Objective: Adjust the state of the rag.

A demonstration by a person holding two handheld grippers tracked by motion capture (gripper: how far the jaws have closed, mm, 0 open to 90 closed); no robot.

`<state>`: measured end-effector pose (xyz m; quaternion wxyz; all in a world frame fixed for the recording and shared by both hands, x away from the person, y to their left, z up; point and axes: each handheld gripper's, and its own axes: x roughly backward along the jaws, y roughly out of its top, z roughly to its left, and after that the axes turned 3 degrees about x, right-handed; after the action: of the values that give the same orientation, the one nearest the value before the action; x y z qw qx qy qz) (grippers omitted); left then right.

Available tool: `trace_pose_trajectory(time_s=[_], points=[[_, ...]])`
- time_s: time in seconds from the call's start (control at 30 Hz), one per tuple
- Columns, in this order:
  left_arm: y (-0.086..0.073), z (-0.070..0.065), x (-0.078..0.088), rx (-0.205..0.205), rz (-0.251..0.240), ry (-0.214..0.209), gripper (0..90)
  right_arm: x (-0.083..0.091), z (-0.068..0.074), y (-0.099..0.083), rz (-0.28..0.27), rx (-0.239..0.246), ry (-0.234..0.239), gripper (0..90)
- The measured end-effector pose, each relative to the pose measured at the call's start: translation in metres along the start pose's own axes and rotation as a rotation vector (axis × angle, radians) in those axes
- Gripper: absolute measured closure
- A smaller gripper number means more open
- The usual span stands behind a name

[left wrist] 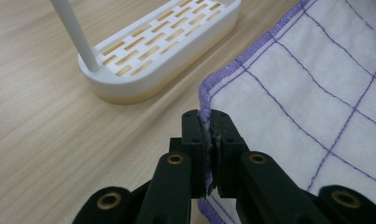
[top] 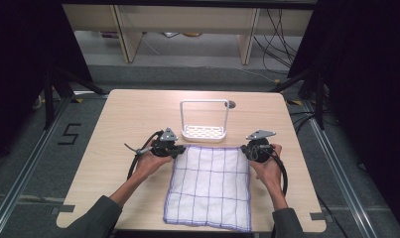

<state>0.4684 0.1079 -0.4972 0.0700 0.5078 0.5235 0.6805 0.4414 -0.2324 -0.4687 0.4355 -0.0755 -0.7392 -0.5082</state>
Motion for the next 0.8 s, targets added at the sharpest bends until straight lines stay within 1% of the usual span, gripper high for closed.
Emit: trace_pose_trajectory(time_s=[0.03,0.07,0.1,0.13,0.17,0.2,0.23,0.27,0.3,0.33,0.37,0.4,0.43,0.47,0.5,0.53,0.57,0.6,0.67,0.7,0.77,0.8], points=[[0.0,0.001,0.001,0.004,-0.005,-0.004,84.9,0.0,-0.001,0.0,-0.007,0.009,0.0,87.4],[0.001,0.001,0.002,0.007,-0.006,-0.001,84.9,0.001,-0.001,0.002,-0.004,0.004,0.005,87.4],[0.002,0.002,0.003,0.005,-0.01,0.0,84.9,0.001,-0.001,0.003,-0.015,0.013,0.003,87.4],[0.002,0.003,0.003,0.01,-0.015,-0.009,84.9,0.001,-0.002,0.004,-0.014,0.014,0.006,87.4],[0.003,0.004,0.005,0.015,-0.015,-0.006,84.9,0.001,-0.002,0.006,-0.016,0.018,0.006,87.4],[0.004,0.004,0.006,0.02,-0.023,-0.005,84.9,0.002,-0.001,0.008,-0.022,-0.005,0.015,87.5],[0.006,0.006,0.008,0.015,-0.024,-0.01,84.9,0.001,-0.001,0.009,-0.028,0.0,0.019,87.4],[0.007,0.006,0.009,0.032,-0.045,-0.012,84.9,0.002,-0.001,0.012,-0.025,-0.001,0.021,87.4],[0.008,0.007,0.012,0.02,-0.04,-0.008,84.9,0.002,-0.001,0.014,-0.036,0.011,0.017,87.4],[0.009,0.008,0.014,0.03,-0.052,-0.007,84.9,0.003,-0.001,0.015,-0.033,0.002,0.021,87.4],[0.01,0.01,0.017,0.023,-0.051,-0.011,84.9,0.004,-0.002,0.018,-0.042,-0.004,0.026,87.4],[0.012,0.011,0.019,0.022,-0.059,-0.01,84.9,0.004,-0.003,0.019,-0.057,0.006,0.024,87.5],[0.013,0.012,0.021,0.021,-0.062,-0.008,85.0,0.005,-0.004,0.021,-0.078,0.005,0.023,87.4],[0.014,0.013,0.023,0.014,-0.068,-0.002,84.9,0.006,-0.005,0.023,-0.088,0.018,0.031,87.5],[0.015,0.013,0.024,0.029,-0.089,-0.005,84.9,0.007,-0.004,0.026,-0.094,0.027,0.033,87.5],[0.016,0.014,0.025,0.029,-0.094,-0.009,84.9,0.009,-0.003,0.028,-0.106,0.014,0.031,87.5],[0.017,0.014,0.027,0.028,-0.095,-0.012,84.9,0.01,-0.003,0.03,-0.108,0.029,0.037,87.5],[0.017,0.013,0.03,0.021,-0.097,-0.012,84.9,0.012,-0.002,0.032,-0.121,0.027,0.042,87.5],[0.017,0.009,0.035,0.001,-0.101,-0.03,84.9,0.017,0.002,0.033,-0.132,0.042,0.046,87.4],[0.017,0.007,0.038,-0.004,-0.099,-0.029,84.9,0.02,0.004,0.033,-0.137,0.061,0.046,87.4],[0.015,0.002,0.046,-0.018,-0.105,-0.047,84.9,0.027,0.008,0.03,-0.136,0.07,0.053,87.4],[0.014,-0.001,0.051,-0.028,-0.107,-0.052,84.9,0.03,0.009,0.027,-0.14,0.084,0.058,87.4]])
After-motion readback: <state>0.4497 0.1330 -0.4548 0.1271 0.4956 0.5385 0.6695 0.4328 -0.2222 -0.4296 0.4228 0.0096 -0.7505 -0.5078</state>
